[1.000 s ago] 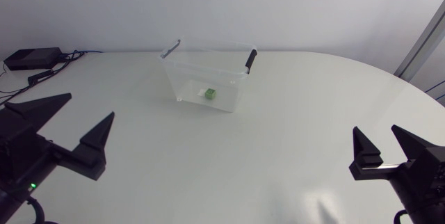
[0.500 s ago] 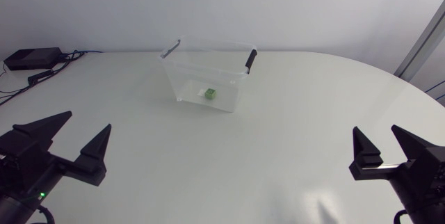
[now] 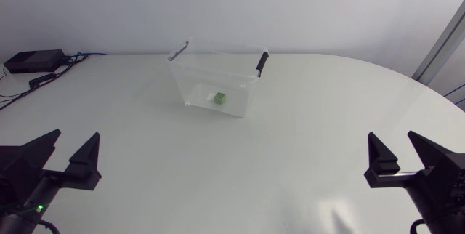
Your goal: Place the duplo bricks in the container
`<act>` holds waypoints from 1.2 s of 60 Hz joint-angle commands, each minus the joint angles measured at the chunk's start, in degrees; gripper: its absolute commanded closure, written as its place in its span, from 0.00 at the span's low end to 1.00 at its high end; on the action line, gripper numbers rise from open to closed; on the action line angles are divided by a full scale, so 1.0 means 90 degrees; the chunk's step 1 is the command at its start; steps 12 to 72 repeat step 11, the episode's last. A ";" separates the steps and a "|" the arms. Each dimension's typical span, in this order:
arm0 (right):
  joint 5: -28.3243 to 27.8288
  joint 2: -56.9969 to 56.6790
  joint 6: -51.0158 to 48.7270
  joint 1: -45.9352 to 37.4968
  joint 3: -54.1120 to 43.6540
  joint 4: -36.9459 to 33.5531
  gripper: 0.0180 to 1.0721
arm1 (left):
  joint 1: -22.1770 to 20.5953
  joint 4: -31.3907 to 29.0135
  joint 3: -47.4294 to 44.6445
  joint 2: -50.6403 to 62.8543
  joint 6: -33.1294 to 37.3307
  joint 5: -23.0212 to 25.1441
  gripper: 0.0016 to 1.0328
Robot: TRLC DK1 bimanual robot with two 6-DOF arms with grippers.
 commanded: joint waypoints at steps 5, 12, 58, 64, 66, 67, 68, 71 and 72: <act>0.0021 -0.0023 0.0183 0.0081 -0.0130 0.0118 0.04 | 0.0297 0.0101 -0.0232 -0.0198 -0.0375 0.0159 0.04; 0.0021 -0.0023 0.0183 0.0081 -0.0130 0.0118 0.04 | 0.0297 0.0101 -0.0232 -0.0198 -0.0375 0.0159 0.04; 0.0021 -0.0023 0.0183 0.0081 -0.0130 0.0118 0.04 | 0.0297 0.0101 -0.0232 -0.0198 -0.0375 0.0159 0.04; 0.0021 -0.0023 0.0183 0.0081 -0.0130 0.0118 0.04 | 0.0297 0.0101 -0.0232 -0.0198 -0.0375 0.0159 0.04; 0.0021 -0.0023 0.0183 0.0081 -0.0130 0.0118 0.04 | 0.0297 0.0101 -0.0232 -0.0198 -0.0375 0.0159 0.04; 0.0021 -0.0023 0.0183 0.0081 -0.0130 0.0118 0.04 | 0.0297 0.0101 -0.0232 -0.0198 -0.0375 0.0159 0.04; 0.0021 -0.0023 0.0183 0.0081 -0.0130 0.0118 0.04 | 0.0297 0.0101 -0.0232 -0.0198 -0.0375 0.0159 0.04; 0.0021 -0.0023 0.0183 0.0081 -0.0130 0.0118 0.04 | 0.0297 0.0101 -0.0232 -0.0198 -0.0375 0.0159 0.04; 0.0021 -0.0023 0.0183 0.0081 -0.0130 0.0118 0.04 | 0.0297 0.0101 -0.0232 -0.0198 -0.0375 0.0159 0.04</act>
